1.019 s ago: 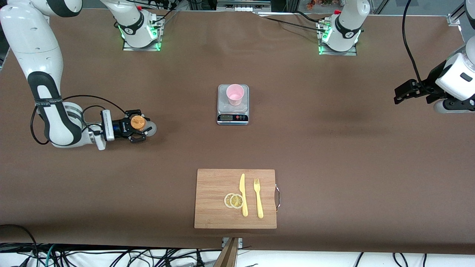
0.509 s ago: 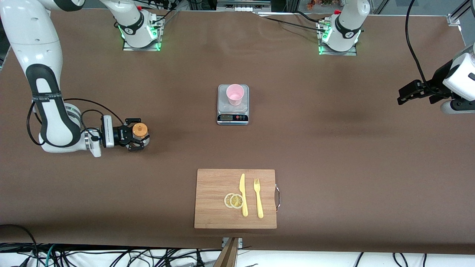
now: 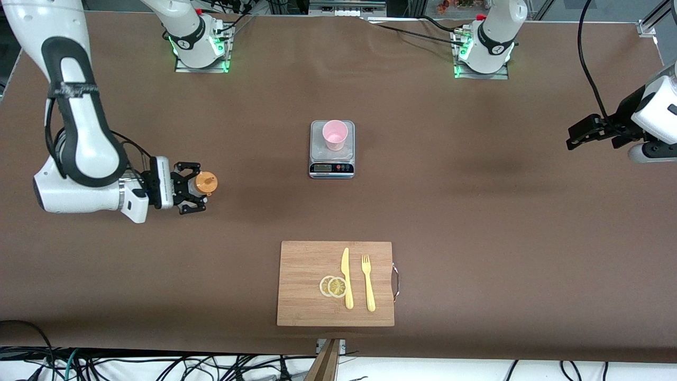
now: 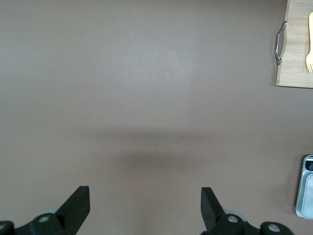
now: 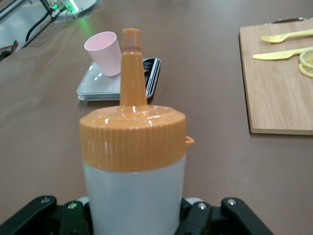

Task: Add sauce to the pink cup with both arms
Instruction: 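Carry the bottle with the right gripper over the pink cup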

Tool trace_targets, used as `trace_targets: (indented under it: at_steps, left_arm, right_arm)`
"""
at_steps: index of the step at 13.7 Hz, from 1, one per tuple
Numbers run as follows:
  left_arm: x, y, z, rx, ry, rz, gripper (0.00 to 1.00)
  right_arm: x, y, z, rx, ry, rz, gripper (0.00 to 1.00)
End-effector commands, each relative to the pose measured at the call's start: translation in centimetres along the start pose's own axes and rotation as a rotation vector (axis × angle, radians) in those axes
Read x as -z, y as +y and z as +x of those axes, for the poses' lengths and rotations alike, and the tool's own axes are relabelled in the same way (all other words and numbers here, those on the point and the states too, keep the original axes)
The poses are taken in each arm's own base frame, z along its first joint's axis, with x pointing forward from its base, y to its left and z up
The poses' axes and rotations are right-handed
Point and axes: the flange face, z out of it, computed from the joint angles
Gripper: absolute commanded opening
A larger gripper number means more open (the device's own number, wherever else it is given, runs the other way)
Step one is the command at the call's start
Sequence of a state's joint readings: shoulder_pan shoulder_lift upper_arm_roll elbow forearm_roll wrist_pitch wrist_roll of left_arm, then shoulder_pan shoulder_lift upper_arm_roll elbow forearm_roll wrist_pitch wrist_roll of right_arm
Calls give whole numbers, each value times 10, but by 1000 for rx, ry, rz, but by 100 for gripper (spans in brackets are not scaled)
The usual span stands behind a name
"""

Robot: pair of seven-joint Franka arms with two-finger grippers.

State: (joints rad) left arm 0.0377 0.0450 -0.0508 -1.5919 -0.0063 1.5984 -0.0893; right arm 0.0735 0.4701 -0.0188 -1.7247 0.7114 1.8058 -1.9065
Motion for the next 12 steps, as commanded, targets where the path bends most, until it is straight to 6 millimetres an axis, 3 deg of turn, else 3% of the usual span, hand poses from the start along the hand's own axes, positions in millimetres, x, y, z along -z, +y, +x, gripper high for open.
trace_targets:
  at_steps: [1,4,12]
  left_arm:
    - [8,0,3,7,9,-22,100]
    - [8,0,5,8,11,-22,100]
    - [8,-1,5,10,11,-22,100]
  right_arm:
    - [3,-14,47,-73,-149,-2,0]
    - [-6,-22,92,-137,-272,-9,0]
    - [-88,-50,210,-223,-540,-65,0]
